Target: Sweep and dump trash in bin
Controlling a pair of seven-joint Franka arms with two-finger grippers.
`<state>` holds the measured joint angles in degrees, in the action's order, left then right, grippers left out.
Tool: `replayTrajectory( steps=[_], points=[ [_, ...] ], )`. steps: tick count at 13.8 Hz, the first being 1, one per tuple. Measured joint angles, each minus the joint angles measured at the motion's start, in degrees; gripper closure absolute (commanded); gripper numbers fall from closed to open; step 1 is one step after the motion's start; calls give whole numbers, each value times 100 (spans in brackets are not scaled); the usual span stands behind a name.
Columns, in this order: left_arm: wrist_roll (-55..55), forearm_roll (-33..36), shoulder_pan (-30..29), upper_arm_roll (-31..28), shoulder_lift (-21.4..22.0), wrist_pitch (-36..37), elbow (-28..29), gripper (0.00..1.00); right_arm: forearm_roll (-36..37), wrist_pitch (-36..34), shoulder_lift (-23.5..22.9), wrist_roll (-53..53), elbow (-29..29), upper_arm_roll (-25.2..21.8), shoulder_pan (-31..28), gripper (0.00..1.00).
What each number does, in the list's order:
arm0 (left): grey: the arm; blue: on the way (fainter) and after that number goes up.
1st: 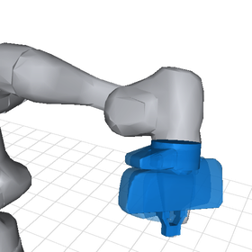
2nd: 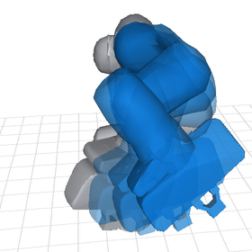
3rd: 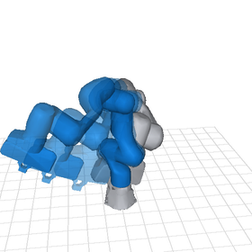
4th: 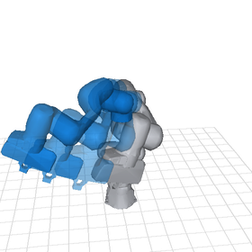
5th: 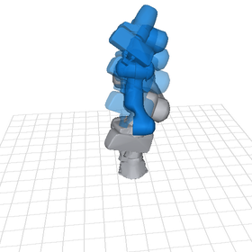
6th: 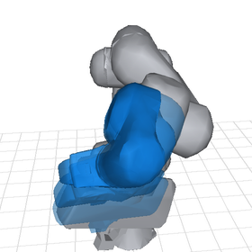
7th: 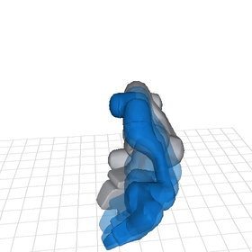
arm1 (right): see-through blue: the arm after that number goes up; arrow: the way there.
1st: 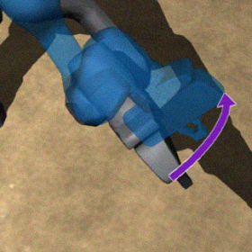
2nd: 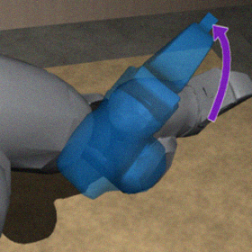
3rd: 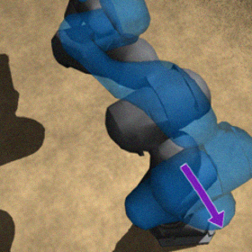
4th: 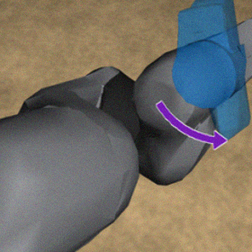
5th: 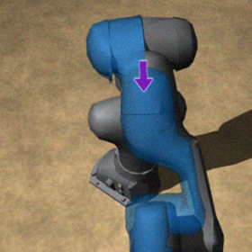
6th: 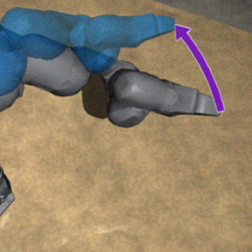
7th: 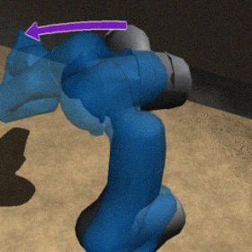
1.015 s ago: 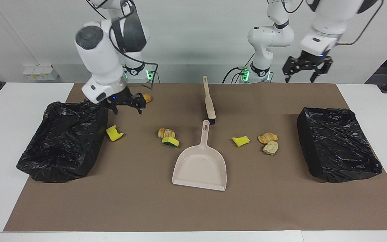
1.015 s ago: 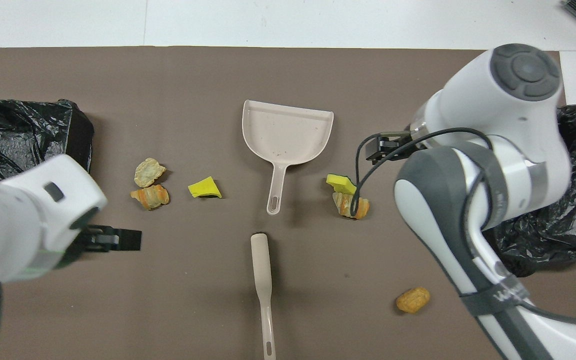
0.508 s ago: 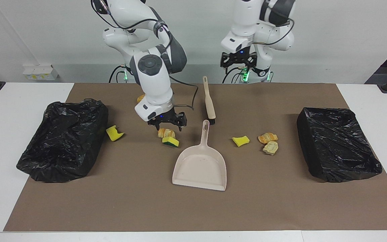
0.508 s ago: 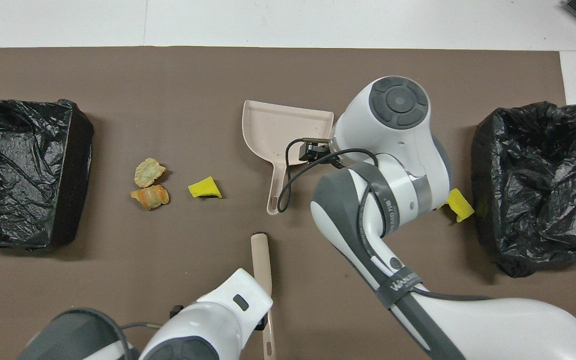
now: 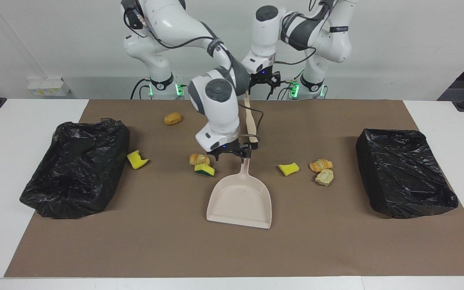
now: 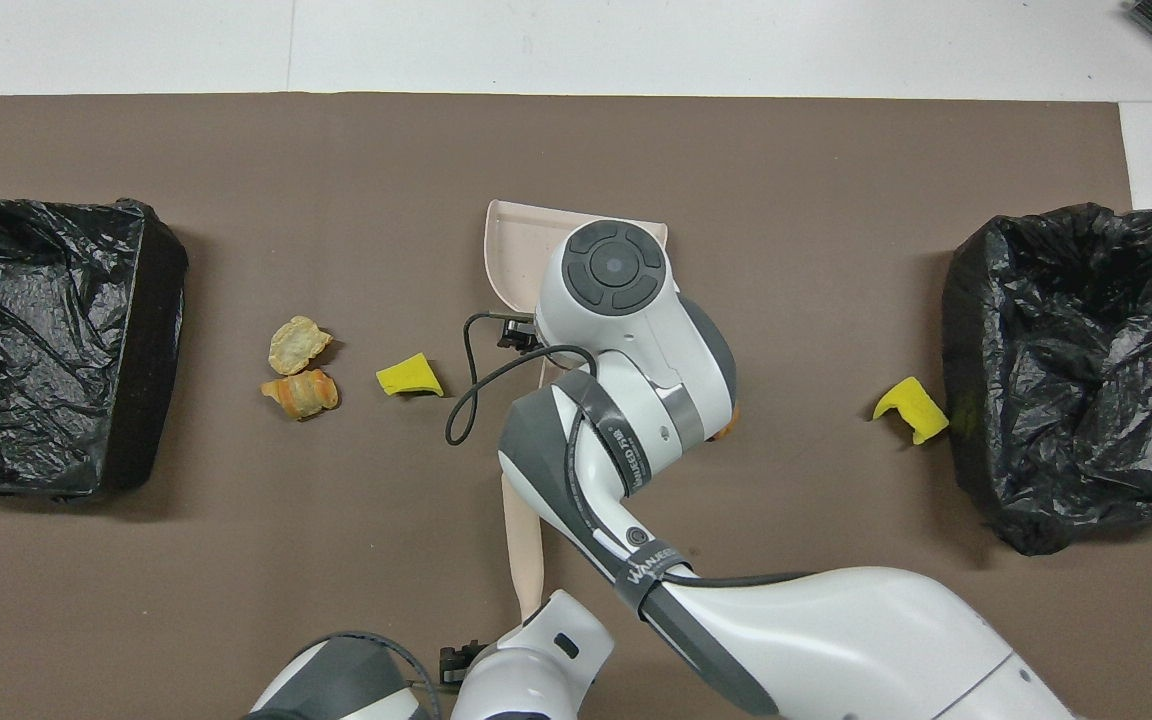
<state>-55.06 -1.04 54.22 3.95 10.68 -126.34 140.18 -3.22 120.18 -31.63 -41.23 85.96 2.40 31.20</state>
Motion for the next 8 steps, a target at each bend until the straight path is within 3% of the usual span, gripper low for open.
replayTrajectory(
  steps=[1,2,3,4,5,6,8],
  points=[
    [-33,0,40,0,-133,-60,4,3,29,43,-100,0,-4,-1,18,7],
    [-45,0,52,-1,-215,-80,15,17,45,46,-190,0,-10,-1,25,8],
    [-47,0,53,-5,-244,-86,35,42,50,45,-245,-9,-21,-3,25,13],
    [-53,0,53,-10,-242,-87,48,72,51,43,-269,-37,-36,-6,25,24],
    [-61,0,53,-13,-241,-87,48,89,51,33,-270,-68,-50,-7,25,25],
    [-64,0,53,-15,-241,-87,48,100,51,10,-269,-94,-75,-7,25,25],
    [-64,0,53,-17,-241,-87,48,100,51,-41,-264,-101,-131,-7,25,36]
  ],
)
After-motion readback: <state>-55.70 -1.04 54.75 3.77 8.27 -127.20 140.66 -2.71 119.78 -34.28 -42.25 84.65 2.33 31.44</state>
